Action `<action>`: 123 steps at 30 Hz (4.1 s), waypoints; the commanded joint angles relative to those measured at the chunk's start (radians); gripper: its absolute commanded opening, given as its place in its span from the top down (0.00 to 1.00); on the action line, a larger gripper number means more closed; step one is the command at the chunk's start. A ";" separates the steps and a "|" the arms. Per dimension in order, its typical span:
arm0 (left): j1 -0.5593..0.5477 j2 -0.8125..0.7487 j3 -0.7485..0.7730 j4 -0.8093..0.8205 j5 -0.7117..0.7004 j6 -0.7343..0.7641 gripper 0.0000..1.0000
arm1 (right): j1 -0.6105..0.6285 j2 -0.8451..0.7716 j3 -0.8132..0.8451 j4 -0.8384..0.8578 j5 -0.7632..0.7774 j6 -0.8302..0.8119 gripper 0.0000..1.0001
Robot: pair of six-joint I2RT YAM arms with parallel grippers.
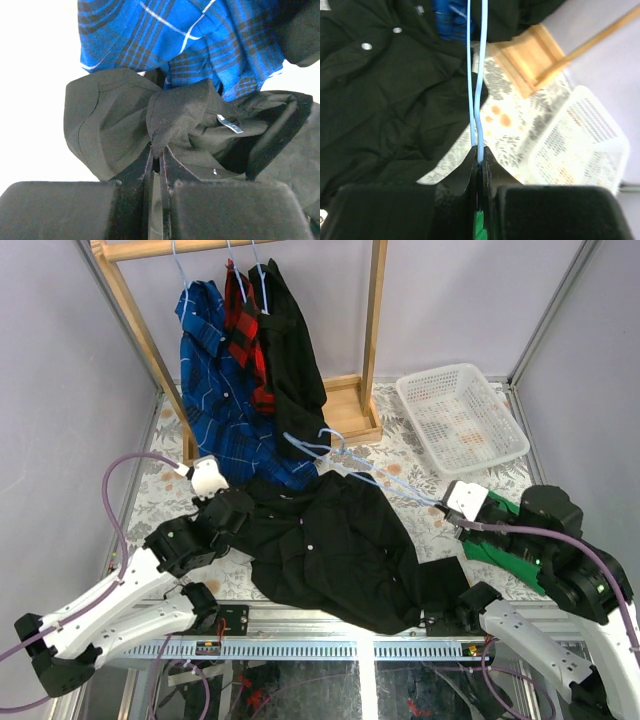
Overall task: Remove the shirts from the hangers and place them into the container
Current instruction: Remove the shirt from the hanger, then place the hanger at the clothesline, then pick up the shirt from the center of the board.
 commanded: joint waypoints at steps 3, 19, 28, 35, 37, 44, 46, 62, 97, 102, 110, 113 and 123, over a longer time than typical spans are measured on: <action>0.000 -0.072 -0.051 0.251 0.141 0.233 1.00 | 0.000 -0.060 -0.052 0.209 0.249 0.046 1.00; -0.065 0.109 -0.045 0.457 0.666 0.438 1.00 | 0.000 0.431 0.101 0.497 0.612 0.780 1.00; -0.072 0.003 -0.047 0.360 0.464 0.379 0.39 | 0.000 0.661 0.354 0.577 0.620 0.762 1.00; -0.071 -0.091 -0.047 0.325 0.365 0.369 0.21 | 0.000 0.826 0.606 0.548 0.564 0.732 1.00; -0.073 -0.098 -0.045 0.324 0.352 0.363 0.19 | 0.000 0.891 0.699 0.506 0.557 0.721 1.00; -0.072 -0.082 -0.032 0.323 0.324 0.348 0.12 | 0.000 1.112 0.992 0.375 0.576 0.670 1.00; -0.071 -0.073 -0.025 0.318 0.324 0.347 0.12 | 0.001 1.168 1.067 0.318 0.591 0.651 1.00; -0.072 -0.083 -0.015 0.318 0.300 0.328 0.08 | 0.001 1.115 0.922 0.294 0.576 0.628 0.79; -0.072 -0.008 -0.047 0.291 0.164 0.180 0.00 | 0.085 0.427 -0.377 0.835 0.110 1.170 0.13; -0.072 -0.029 -0.024 0.230 0.079 0.120 0.00 | 0.296 0.577 -0.296 0.836 0.285 1.077 0.05; -0.071 -0.116 -0.017 0.188 0.036 0.081 0.00 | 0.423 0.759 -0.278 1.070 0.295 1.028 0.01; -0.073 -0.137 -0.017 0.174 0.025 0.080 0.00 | 0.426 0.811 -0.308 1.149 0.337 1.112 0.01; -0.072 -0.139 -0.029 0.168 0.046 0.060 0.00 | 0.426 1.035 -0.201 1.109 0.445 1.266 0.01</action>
